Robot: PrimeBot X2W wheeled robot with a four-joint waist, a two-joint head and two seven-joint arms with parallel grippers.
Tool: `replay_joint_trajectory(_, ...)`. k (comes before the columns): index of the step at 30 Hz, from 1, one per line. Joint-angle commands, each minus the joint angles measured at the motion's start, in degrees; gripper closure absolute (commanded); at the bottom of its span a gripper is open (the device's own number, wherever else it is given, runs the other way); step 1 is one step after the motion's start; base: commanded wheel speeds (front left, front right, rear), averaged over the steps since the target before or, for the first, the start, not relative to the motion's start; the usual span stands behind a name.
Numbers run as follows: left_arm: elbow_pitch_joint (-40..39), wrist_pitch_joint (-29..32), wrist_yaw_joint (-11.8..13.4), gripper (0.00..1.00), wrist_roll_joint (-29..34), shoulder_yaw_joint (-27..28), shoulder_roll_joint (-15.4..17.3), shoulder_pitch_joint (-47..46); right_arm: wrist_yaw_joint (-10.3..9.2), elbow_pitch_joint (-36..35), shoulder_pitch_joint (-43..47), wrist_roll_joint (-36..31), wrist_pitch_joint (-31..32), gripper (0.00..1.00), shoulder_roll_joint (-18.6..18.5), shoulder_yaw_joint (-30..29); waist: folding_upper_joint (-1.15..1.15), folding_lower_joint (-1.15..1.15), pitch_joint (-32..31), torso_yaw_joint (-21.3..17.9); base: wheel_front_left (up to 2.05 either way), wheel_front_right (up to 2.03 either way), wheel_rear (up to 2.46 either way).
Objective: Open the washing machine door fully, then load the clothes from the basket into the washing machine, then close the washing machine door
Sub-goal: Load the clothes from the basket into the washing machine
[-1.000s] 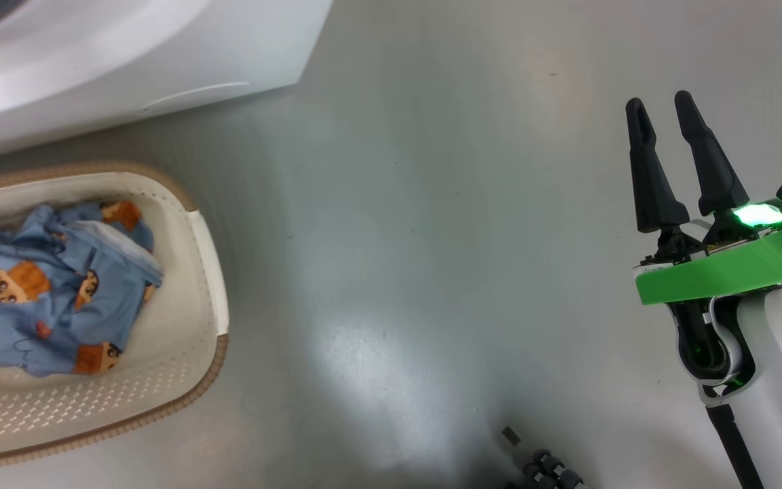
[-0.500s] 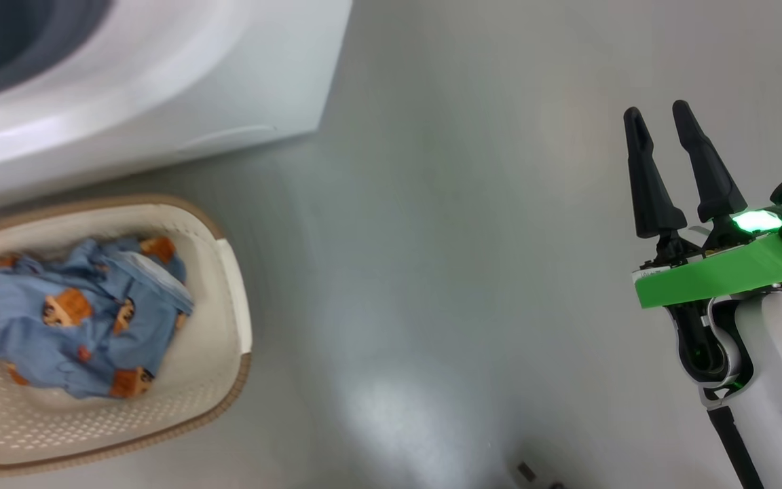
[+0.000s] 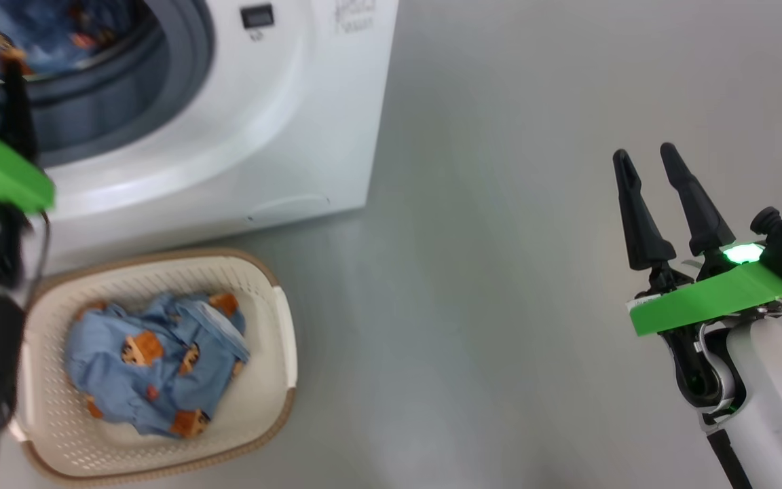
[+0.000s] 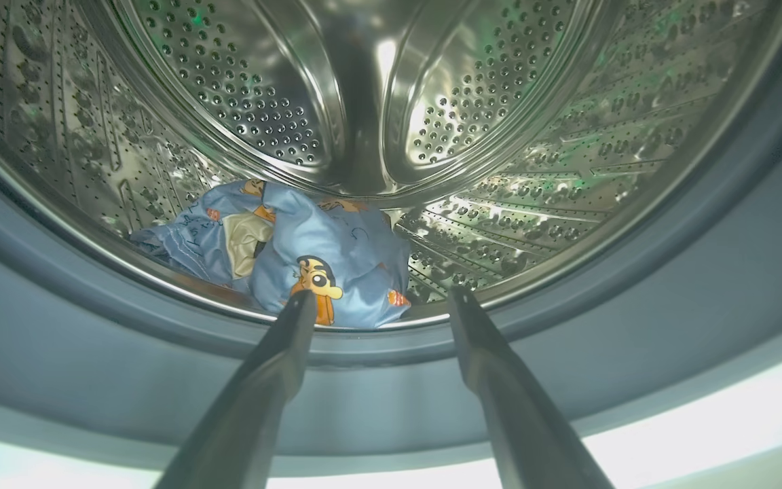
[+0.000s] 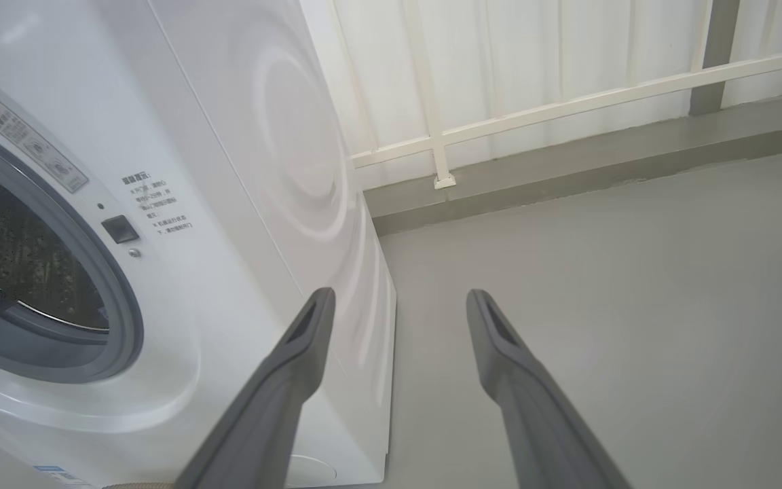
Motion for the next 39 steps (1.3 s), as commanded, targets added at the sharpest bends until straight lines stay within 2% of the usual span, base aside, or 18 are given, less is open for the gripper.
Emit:
replay_joint_trajectory(1,-2.14,-1.81,-0.01,0.00,0.17,-0.01,3.35,2.44,0.31,-0.89,1.57,0.23,-0.46,0.00,-0.74,0.92,0.00,0.00,-4.85,2.07,0.00,0.00,0.00)
replay_joint_trajectory(7,-6.98,-6.26,-0.02,0.00,-2.67,-0.36,2.68,11.42,0.31,0.02,3.71,0.14,-0.46,0.00,-1.08,1.05,0.00,0.00,-10.02,3.20,0.00,0.00,0.00)
replay_joint_trajectory(13,-13.66,-7.87,0.22,0.00,-2.07,0.18,2.68,21.06,0.31,0.43,5.88,-0.15,-0.46,0.00,-1.84,1.02,0.00,0.00,-14.10,4.39,0.00,0.00,0.00)
replay_joint_trajectory(27,-37.40,-8.07,8.18,0.00,4.53,3.15,-0.15,43.21,0.31,1.02,10.74,-0.40,-0.46,0.00,-2.62,0.00,0.00,0.00,-20.54,8.38,0.00,0.00,0.00)
replay_joint_trajectory(39,-46.96,-8.08,12.03,0.00,5.57,3.59,-1.18,52.10,0.31,1.58,12.98,-1.29,-0.46,0.00,-3.76,0.00,0.00,0.00,-22.55,10.26,0.00,0.00,0.00)
